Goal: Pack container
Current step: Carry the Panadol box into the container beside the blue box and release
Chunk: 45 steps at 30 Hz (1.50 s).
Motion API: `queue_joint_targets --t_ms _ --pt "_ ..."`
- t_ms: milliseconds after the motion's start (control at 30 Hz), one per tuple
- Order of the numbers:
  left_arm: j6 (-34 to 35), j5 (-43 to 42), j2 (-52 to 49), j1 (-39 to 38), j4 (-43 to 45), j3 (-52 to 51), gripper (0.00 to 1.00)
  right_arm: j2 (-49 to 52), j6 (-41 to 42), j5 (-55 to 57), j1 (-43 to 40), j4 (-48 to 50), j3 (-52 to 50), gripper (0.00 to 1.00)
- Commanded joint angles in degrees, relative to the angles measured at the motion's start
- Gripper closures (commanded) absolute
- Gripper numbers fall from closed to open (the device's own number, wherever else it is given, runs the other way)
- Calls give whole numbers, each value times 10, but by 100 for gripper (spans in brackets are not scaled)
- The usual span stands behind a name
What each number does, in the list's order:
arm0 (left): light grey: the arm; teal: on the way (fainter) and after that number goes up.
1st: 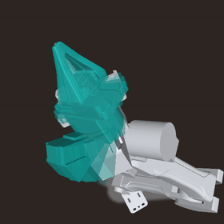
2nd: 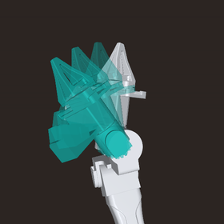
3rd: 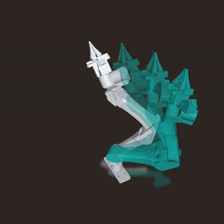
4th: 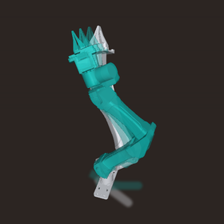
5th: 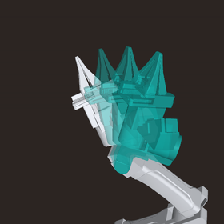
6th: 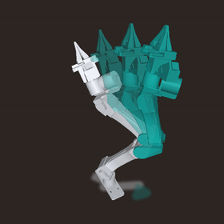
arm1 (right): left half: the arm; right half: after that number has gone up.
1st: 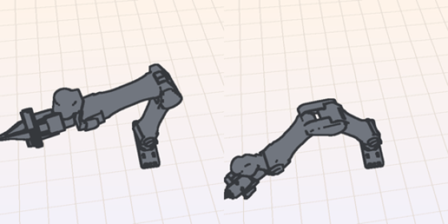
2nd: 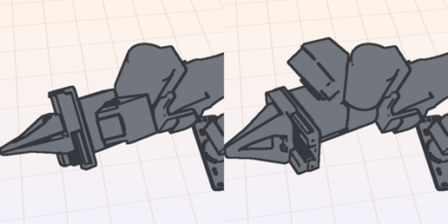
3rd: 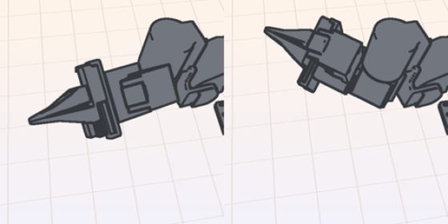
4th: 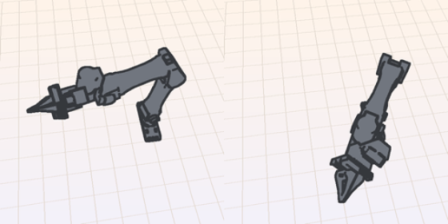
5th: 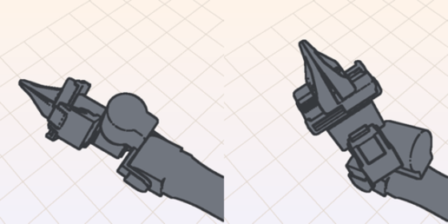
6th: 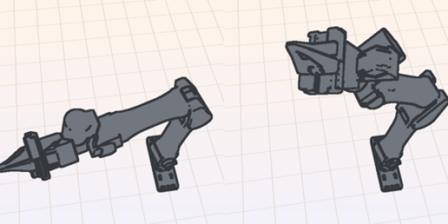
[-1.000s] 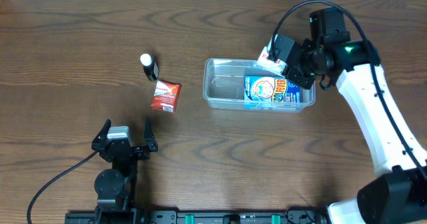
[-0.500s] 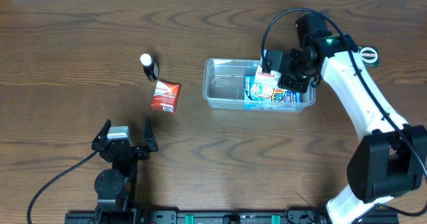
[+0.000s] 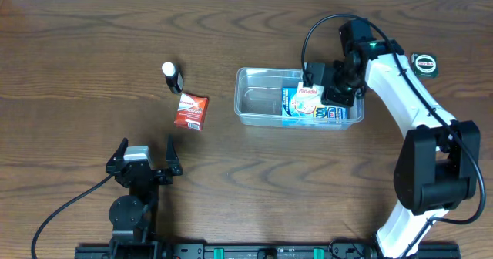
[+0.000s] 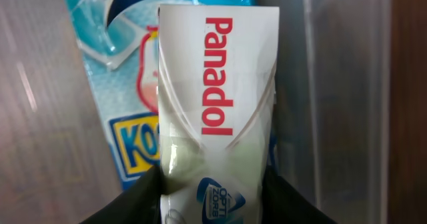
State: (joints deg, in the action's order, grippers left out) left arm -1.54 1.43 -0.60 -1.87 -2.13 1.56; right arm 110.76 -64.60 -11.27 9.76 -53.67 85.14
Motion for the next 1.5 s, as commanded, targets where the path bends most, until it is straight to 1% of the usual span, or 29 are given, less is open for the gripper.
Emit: queue_joint_targets --t_ms 0,233,433,800,967,1033,1067,1133,1200,1233,1367,1467 --pt "-3 1 4 4 -19 -13 2 10 -9 -31 -3 11 1 57" --pt "-3 1 4 4 -19 -13 2 11 -9 -37 -3 33 1 57" --pt "-3 1 4 4 -19 -13 2 11 -9 -91 -3 42 1 57" --pt "-3 1 4 4 -19 -13 2 14 -9 -92 -3 47 1 56" --pt "-3 1 4 4 -19 -13 2 33 -9 -102 -3 48 1 55" --pt "-3 1 4 4 -19 -13 2 39 -9 -102 -3 49 1 53" --pt "-3 1 4 4 -19 -13 2 43 -9 -102 -3 49 1 50" --pt "-3 1 4 4 -19 -13 2 45 -9 -100 -3 51 1 41" --pt "-3 1 4 4 -19 -13 2 45 -9 -99 -3 55 1 30" --pt "-3 1 4 4 -19 -13 2 44 -8 -99 -3 59 1 27" --pt "-3 1 4 4 -19 -13 2 42 -7 -100 -2 64 3 23" --pt "-3 1 4 4 -19 -13 2 27 15 -102 1 63 7 23"
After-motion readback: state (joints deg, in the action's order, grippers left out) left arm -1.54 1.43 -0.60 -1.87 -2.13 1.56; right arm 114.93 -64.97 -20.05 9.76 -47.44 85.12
